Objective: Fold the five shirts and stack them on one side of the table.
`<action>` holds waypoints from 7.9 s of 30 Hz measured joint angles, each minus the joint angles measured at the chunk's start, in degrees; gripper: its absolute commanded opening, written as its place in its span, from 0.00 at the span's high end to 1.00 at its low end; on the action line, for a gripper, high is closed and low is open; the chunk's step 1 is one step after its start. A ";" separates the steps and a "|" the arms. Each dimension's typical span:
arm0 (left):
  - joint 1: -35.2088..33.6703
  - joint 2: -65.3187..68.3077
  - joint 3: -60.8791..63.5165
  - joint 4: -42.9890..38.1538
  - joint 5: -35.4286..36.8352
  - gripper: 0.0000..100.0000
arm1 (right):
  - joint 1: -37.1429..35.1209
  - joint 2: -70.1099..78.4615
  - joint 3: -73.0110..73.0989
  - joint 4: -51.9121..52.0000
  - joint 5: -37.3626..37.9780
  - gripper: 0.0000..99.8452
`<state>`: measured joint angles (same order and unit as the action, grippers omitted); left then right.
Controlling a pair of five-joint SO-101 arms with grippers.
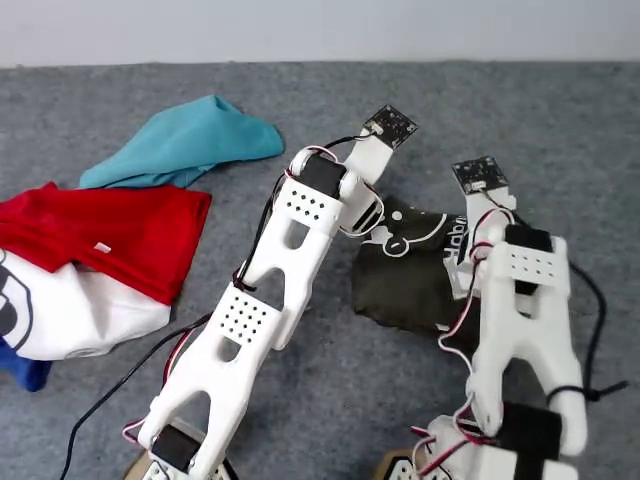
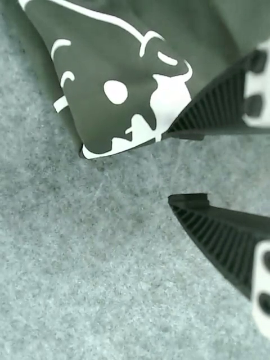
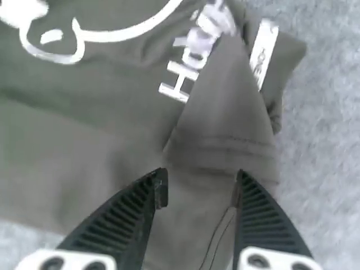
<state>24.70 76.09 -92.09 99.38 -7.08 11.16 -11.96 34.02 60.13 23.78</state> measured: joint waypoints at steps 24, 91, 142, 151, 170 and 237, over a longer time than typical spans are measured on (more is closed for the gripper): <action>0.00 0.00 0.00 0.00 0.00 0.84 | 2.73 14.68 -7.12 -11.78 3.08 0.86; -1.49 4.31 0.97 0.00 0.26 0.84 | 21.89 16.09 -14.07 -12.31 3.87 0.80; 13.10 -39.65 74.46 -0.53 0.26 0.84 | 13.19 6.42 4.75 11.25 8.88 0.80; 9.49 -42.73 68.48 -0.26 0.18 0.84 | 13.89 -6.86 2.02 12.66 6.24 0.80; -2.02 -49.05 63.91 -8.44 0.00 0.84 | 1.32 -0.44 1.85 -5.19 -2.73 0.80; -6.51 -26.29 36.75 -18.46 0.00 0.84 | 3.25 23.56 -17.49 -9.67 1.49 0.78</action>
<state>18.20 49.80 -55.34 80.92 -7.08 14.42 11.60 16.53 50.46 25.27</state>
